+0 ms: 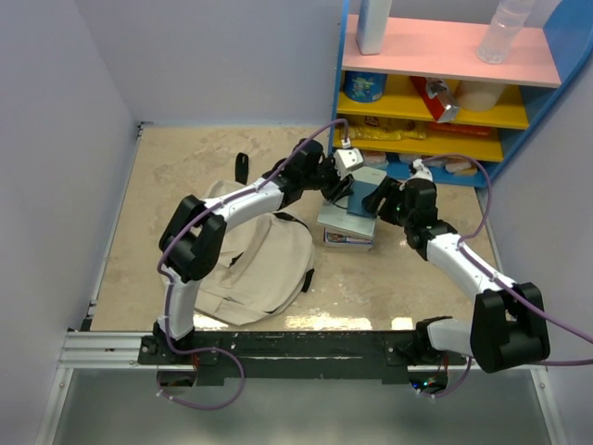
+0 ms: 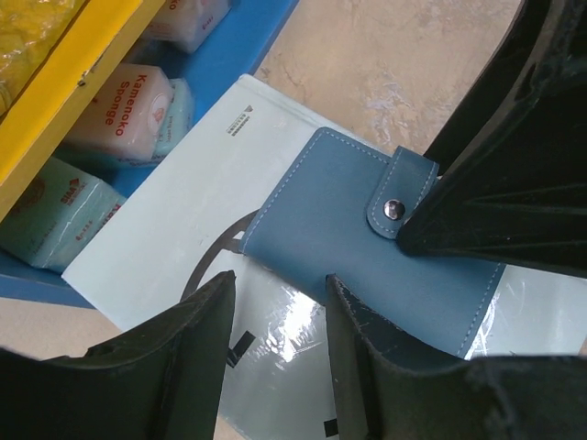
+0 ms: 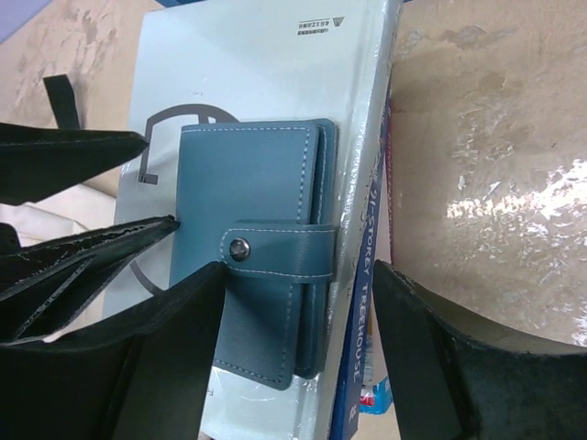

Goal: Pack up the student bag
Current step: Pick up the personal item from the center of the board.

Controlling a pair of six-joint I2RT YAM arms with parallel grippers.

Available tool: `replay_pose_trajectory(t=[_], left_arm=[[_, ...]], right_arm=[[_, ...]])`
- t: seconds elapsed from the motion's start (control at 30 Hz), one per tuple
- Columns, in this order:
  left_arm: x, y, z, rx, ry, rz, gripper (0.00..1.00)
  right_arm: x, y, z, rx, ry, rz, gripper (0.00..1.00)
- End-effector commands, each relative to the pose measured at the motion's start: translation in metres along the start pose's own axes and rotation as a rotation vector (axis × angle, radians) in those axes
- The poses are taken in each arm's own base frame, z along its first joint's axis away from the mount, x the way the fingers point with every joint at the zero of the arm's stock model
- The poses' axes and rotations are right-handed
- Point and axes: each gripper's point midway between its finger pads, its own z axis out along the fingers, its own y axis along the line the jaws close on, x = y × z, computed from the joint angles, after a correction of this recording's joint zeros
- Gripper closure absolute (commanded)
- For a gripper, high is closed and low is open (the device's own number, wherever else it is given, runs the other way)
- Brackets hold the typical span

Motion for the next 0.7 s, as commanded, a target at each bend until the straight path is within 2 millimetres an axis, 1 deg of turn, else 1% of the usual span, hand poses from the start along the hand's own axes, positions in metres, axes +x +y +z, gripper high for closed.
replay_pose_trajectory(t=[0.0,0.03,0.07,0.17,0.23,0.33,0.37,0.43,0.47,0.5,0.53,0.57,0.6,0.63,0.67], left_arm=[[-0.004,-0.024,0.014,0.051,0.009,0.006,0.51],[-0.003,-0.028,0.016,0.059,0.010,0.004,0.51],[-0.005,-0.036,0.020,0.073,0.008,0.004,0.51],[-0.007,-0.049,0.025,0.094,0.002,-0.006,0.51],[-0.008,-0.052,0.025,0.096,-0.001,-0.012,0.51],[-0.013,-0.050,0.021,0.084,-0.005,-0.003,0.51],[-0.013,-0.047,0.019,0.078,-0.001,0.001,0.51],[-0.023,-0.038,0.011,0.053,-0.014,0.008,0.51],[-0.026,-0.028,0.004,0.037,-0.017,-0.003,0.50],[-0.036,-0.024,-0.006,0.035,-0.023,-0.021,0.50],[-0.041,-0.017,-0.014,0.021,-0.027,-0.032,0.48],[-0.040,-0.003,-0.025,-0.003,-0.019,-0.056,0.48],[-0.052,0.004,-0.042,-0.013,-0.040,-0.067,0.45],[-0.057,0.010,-0.053,-0.024,-0.045,-0.074,0.43],[-0.051,0.026,-0.069,-0.056,-0.026,-0.101,0.42]], right_arm=[[-0.011,0.013,-0.006,-0.075,-0.040,0.032,0.32],[-0.010,0.014,-0.007,-0.080,-0.039,0.034,0.32],[-0.010,0.014,-0.007,-0.081,-0.042,0.040,0.32],[-0.009,0.014,-0.010,-0.094,-0.042,0.057,0.33],[-0.011,0.016,-0.012,-0.102,-0.049,0.063,0.34],[-0.013,0.017,-0.015,-0.111,-0.052,0.079,0.38],[-0.015,0.019,-0.017,-0.119,-0.059,0.081,0.44],[-0.020,0.022,-0.022,-0.127,-0.070,0.090,0.56],[-0.025,0.024,-0.027,-0.128,-0.087,0.093,0.70],[-0.028,0.026,-0.030,-0.130,-0.095,0.093,0.78],[-0.030,0.027,-0.032,-0.132,-0.099,0.092,0.84],[-0.033,0.029,-0.036,-0.132,-0.107,0.092,0.94],[-0.037,0.031,-0.040,-0.138,-0.120,0.093,0.97],[-0.038,0.032,-0.042,-0.138,-0.120,0.092,1.00],[-0.040,0.034,-0.045,-0.139,-0.122,0.092,1.00]])
